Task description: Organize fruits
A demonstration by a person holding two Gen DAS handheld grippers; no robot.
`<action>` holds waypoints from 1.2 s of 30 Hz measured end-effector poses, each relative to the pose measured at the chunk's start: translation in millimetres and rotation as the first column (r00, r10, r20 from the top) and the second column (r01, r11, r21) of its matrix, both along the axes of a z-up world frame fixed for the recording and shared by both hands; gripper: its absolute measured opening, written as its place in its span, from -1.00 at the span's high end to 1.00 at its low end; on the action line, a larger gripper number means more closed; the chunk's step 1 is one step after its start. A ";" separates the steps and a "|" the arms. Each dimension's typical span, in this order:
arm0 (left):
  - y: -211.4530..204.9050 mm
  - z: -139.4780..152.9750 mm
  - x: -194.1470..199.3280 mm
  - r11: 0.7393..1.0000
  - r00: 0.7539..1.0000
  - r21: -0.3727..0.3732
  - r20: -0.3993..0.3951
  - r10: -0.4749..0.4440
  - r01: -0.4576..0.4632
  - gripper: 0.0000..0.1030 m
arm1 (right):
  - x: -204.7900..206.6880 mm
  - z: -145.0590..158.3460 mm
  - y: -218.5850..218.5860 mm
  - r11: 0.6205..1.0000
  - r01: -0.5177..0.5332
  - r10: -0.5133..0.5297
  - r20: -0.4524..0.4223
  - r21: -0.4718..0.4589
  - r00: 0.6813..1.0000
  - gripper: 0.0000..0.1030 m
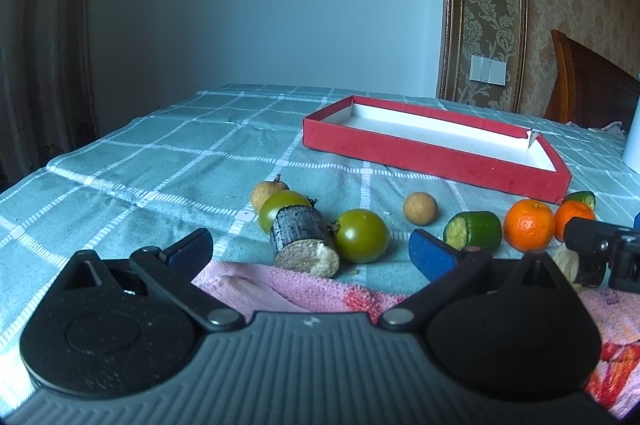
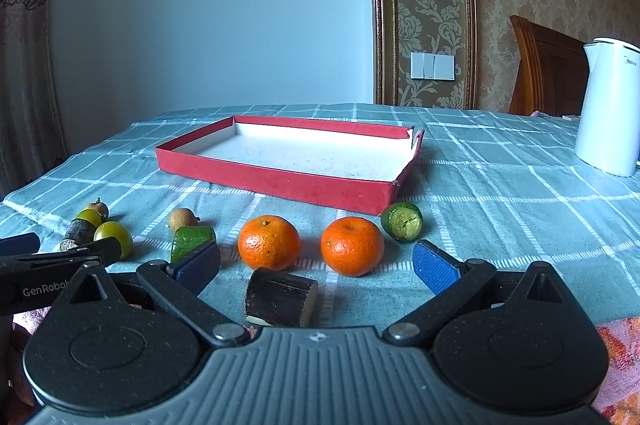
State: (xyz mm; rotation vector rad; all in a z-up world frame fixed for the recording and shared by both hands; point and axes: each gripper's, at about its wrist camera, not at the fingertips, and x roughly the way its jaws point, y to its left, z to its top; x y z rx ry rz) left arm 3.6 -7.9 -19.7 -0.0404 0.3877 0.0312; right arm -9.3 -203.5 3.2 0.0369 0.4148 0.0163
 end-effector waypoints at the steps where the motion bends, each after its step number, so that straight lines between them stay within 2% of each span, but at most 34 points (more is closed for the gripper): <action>1: -0.3 -0.2 -0.5 1.000 1.000 0.002 0.003 0.002 -0.002 -1.00 | 0.1 0.1 0.1 1.000 0.001 -0.001 -0.001 0.001 1.000 -1.00; 36: -3.4 -1.2 -5.1 1.000 0.999 0.026 0.040 -0.007 0.006 -1.00 | 3.8 -0.3 -2.6 1.000 0.017 -0.016 -0.024 0.014 1.000 -1.00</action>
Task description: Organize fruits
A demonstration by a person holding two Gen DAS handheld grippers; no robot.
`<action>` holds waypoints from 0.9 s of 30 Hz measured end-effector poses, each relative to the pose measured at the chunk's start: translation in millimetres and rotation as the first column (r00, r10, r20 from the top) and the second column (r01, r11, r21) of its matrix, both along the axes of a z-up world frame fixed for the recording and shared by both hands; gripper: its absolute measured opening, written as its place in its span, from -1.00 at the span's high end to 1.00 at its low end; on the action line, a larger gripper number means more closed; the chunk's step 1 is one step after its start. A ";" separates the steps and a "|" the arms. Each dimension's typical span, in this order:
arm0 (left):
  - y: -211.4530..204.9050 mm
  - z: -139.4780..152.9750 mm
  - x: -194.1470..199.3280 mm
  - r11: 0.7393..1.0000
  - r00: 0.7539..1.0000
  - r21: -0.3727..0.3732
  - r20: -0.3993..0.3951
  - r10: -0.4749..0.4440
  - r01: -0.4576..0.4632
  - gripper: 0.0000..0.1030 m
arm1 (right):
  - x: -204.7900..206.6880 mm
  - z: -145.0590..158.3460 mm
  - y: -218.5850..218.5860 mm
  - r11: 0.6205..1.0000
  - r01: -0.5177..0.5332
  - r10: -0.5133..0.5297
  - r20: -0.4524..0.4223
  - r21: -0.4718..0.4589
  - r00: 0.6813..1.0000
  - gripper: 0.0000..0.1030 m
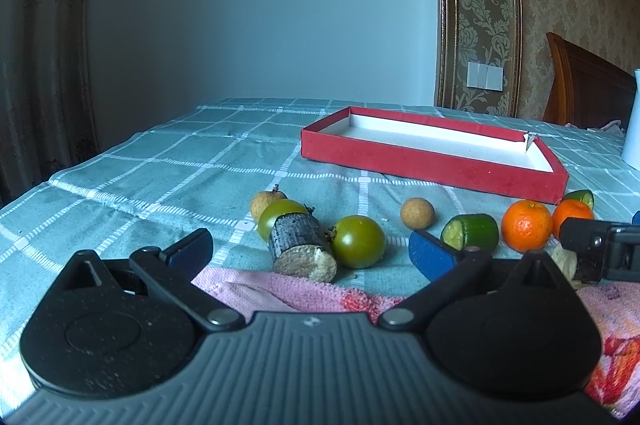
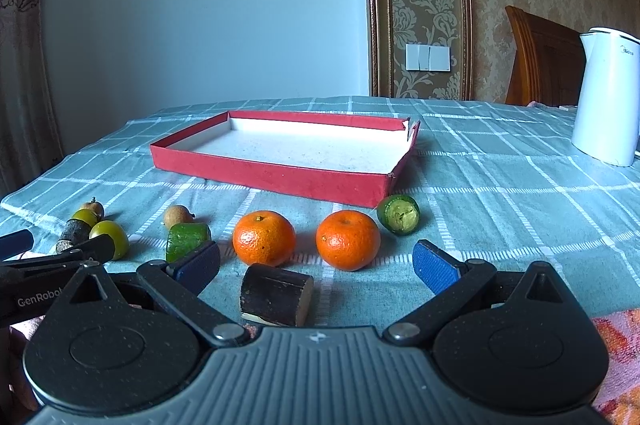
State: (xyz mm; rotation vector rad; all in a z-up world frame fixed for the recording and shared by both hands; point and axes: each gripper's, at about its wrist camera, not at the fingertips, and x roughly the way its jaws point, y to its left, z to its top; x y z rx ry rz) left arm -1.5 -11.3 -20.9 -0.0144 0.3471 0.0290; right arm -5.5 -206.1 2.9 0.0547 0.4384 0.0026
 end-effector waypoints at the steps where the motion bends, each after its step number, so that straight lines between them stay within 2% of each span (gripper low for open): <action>1: -0.2 0.0 -0.3 1.000 1.000 -0.002 0.002 0.000 0.000 -1.00 | 0.1 -0.2 -0.2 1.000 0.001 -0.001 -0.001 0.000 1.000 -1.00; 27: -0.9 -1.0 1.3 1.000 1.000 0.020 -0.002 0.008 -0.008 -1.00 | -0.1 -0.8 -1.8 1.000 0.001 -0.001 0.005 0.008 1.000 -1.00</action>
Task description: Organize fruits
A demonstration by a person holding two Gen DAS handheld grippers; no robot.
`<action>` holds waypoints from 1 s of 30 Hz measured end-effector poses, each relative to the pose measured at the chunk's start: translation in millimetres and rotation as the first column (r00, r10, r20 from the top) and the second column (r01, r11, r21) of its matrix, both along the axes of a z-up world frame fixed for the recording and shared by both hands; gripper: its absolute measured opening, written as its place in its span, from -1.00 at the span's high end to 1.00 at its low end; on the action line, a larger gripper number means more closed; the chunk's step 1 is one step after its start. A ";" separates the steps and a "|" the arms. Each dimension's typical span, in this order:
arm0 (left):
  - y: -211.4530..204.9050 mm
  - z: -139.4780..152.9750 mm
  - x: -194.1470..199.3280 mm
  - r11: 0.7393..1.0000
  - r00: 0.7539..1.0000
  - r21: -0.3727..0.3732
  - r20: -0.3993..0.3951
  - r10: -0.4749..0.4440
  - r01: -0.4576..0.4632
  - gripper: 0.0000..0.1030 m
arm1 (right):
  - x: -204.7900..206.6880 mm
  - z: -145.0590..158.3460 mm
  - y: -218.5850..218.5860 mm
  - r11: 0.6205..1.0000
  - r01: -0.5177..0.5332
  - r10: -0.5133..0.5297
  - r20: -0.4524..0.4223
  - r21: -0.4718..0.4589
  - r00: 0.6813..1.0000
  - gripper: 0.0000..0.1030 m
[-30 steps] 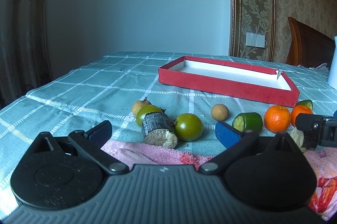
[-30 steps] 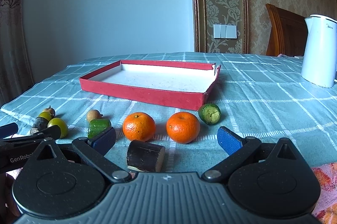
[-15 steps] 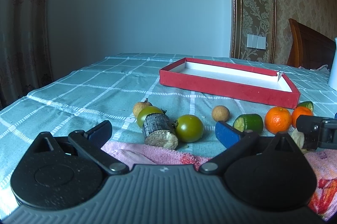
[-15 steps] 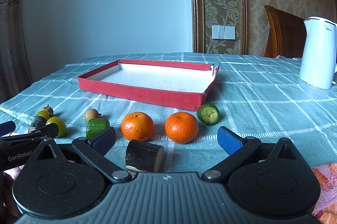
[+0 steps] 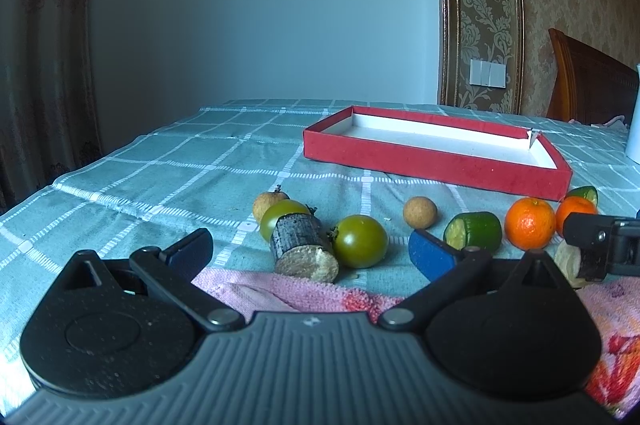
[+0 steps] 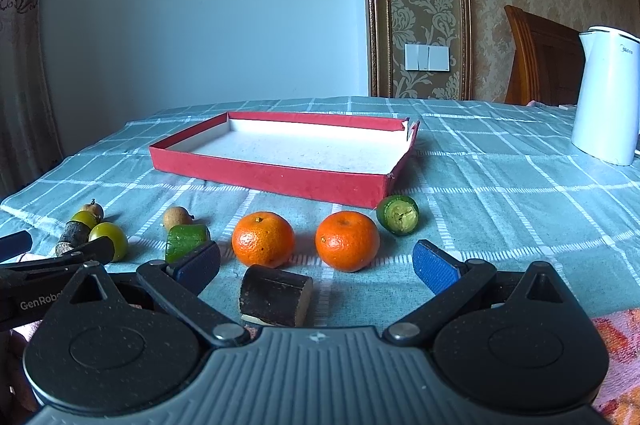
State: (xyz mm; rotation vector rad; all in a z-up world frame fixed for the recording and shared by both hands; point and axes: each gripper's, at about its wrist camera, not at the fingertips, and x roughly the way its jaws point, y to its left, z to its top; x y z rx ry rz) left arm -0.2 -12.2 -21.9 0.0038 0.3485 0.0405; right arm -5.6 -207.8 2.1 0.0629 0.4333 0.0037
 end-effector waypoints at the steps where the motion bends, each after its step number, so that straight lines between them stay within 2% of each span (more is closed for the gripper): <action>1: -0.3 -0.1 0.1 1.000 1.000 0.002 -0.001 0.000 0.000 -1.00 | -0.2 -0.1 -0.4 1.000 0.000 0.000 0.001 0.003 1.000 -1.00; 30: -1.2 -0.9 0.3 1.000 1.000 0.013 0.006 -0.008 0.008 -1.00 | -1.2 -0.3 -2.2 1.000 -0.003 0.002 0.001 0.014 1.000 -1.00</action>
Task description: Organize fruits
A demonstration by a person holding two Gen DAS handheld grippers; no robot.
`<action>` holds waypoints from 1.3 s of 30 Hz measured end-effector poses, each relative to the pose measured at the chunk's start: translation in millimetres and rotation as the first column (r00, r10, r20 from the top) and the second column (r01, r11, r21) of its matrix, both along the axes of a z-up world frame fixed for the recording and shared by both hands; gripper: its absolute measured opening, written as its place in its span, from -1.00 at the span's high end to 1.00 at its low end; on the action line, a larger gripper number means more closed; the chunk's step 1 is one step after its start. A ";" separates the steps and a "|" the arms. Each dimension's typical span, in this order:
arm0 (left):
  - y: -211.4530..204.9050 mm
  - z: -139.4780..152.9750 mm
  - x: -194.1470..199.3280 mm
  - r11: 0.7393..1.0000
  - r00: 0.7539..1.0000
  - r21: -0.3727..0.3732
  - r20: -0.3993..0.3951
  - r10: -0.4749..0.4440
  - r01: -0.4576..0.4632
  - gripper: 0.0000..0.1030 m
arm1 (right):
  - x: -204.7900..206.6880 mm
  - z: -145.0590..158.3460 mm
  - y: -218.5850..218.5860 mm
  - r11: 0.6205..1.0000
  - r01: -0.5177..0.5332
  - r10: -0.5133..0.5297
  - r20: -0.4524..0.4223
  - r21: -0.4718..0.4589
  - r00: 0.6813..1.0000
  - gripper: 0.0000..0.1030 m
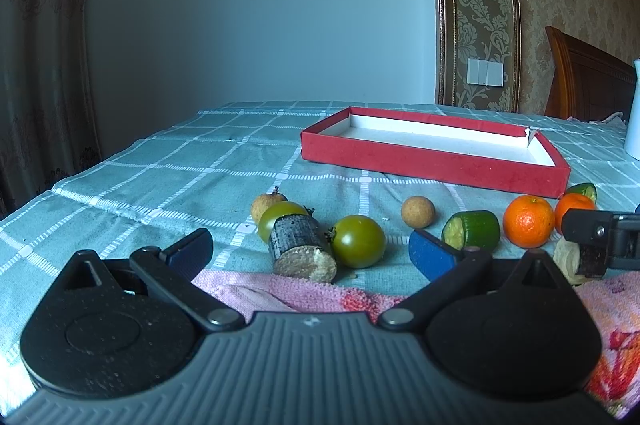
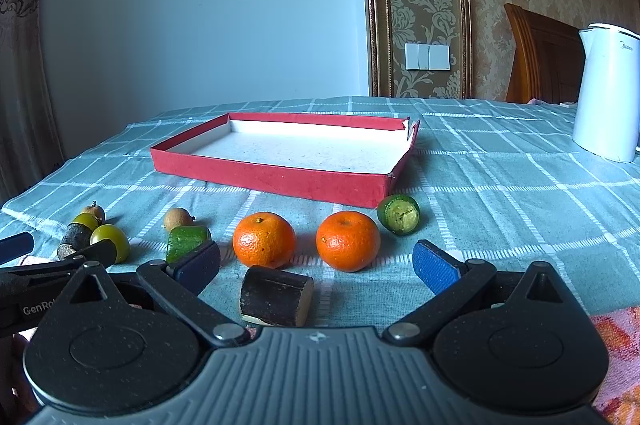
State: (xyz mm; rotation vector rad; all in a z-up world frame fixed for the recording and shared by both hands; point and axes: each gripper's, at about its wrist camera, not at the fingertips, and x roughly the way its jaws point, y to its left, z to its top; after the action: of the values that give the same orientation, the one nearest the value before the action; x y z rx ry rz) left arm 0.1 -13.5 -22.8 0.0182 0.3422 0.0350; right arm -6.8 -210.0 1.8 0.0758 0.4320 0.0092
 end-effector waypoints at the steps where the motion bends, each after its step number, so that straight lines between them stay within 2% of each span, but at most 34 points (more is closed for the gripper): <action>1: 0.1 0.0 0.0 1.000 1.000 -0.001 0.000 -0.001 0.001 -1.00 | -0.2 0.1 0.1 1.000 -0.001 0.001 0.001 -0.001 1.000 -1.00; 10: 1.7 0.7 -0.1 1.000 1.000 -0.014 -0.002 -0.012 0.012 -1.00 | -4.4 1.8 -2.8 1.000 -0.029 0.029 0.019 0.007 0.999 -1.00; 13: 3.0 0.5 0.1 1.000 1.000 -0.019 -0.002 -0.017 0.017 -1.00 | -4.4 3.7 -9.9 0.998 -0.062 0.062 -0.010 0.010 0.998 -1.00; 20: 5.2 0.6 -1.3 0.999 1.000 -0.035 0.002 -0.030 0.030 -1.00 | -7.8 14.9 -29.0 0.991 -0.121 0.119 -0.051 -0.053 0.992 -1.00; 24: 5.0 0.5 -1.6 0.999 0.999 -0.034 0.002 -0.034 0.034 -1.00 | -1.5 16.5 -29.3 0.978 -0.198 0.193 -0.081 -0.059 0.978 -0.99; 25: 5.1 0.5 -1.5 0.999 0.999 -0.035 0.002 -0.037 0.037 -1.00 | 0.4 15.7 -27.5 0.974 -0.218 0.212 -0.091 -0.057 0.973 -0.93; 27: 5.4 0.4 -1.6 0.998 0.999 -0.038 0.000 -0.040 0.040 -1.00 | 3.3 14.5 -22.7 0.966 -0.254 0.248 -0.110 -0.044 0.963 -0.48; 29: 5.9 0.5 -1.5 0.998 0.999 -0.040 -0.001 -0.041 0.041 -1.00 | 5.1 13.2 -17.6 0.960 -0.281 0.277 -0.124 -0.014 0.953 -0.14; 39: 6.4 0.4 -0.4 0.998 0.999 -0.041 -0.002 -0.041 0.041 -1.00 | 16.3 1.5 -8.7 0.958 -0.285 0.283 -0.179 0.012 0.942 -0.13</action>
State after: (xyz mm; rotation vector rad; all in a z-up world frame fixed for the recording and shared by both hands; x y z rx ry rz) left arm -0.3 -7.1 -22.4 -0.0148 0.3450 -0.0127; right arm 9.5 -218.7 3.3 -0.0002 0.6208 0.2858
